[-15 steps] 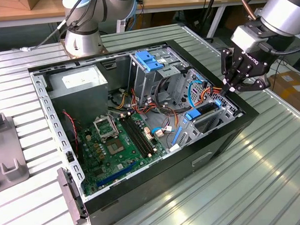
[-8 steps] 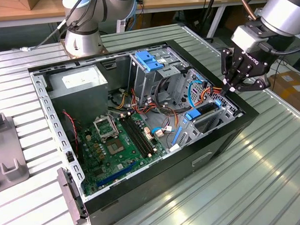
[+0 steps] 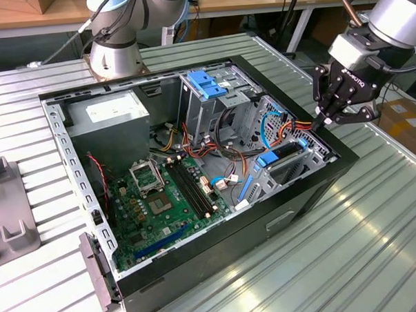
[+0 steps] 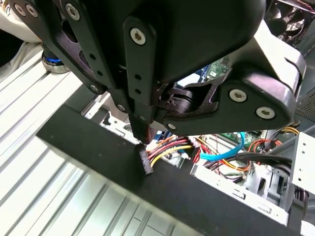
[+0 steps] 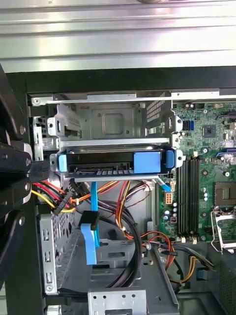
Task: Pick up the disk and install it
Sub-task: 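Insert the first disk wire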
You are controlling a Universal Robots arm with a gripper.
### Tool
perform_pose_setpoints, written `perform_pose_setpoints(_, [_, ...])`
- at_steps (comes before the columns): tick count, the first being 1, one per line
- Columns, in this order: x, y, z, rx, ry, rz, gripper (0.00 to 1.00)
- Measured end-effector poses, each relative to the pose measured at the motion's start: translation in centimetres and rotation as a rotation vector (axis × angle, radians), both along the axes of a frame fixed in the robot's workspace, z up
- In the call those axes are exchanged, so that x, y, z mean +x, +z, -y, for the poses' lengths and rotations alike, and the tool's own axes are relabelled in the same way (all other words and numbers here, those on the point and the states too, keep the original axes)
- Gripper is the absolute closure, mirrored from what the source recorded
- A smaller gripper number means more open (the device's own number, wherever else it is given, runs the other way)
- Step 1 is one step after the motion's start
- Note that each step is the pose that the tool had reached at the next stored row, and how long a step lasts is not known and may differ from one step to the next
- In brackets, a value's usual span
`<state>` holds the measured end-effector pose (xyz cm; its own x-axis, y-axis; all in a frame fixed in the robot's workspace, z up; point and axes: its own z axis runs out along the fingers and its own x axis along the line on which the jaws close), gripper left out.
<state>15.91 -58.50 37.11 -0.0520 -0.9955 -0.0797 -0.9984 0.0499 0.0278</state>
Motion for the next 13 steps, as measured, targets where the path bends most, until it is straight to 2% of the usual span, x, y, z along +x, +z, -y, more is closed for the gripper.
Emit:
perform_pose_setpoints(6, [1.14, 0.01, -0.02, 0.0, 0.0, 0.0, 0.9])
perform_pose_setpoints(11, [1.71, 0.6, -0.02, 0.0001, 0.011, -0.0001, 0.9])
perform_pose_setpoints(13, [1.96, 0.72, -0.15, 0.0, 0.012, -0.0003, 0.9])
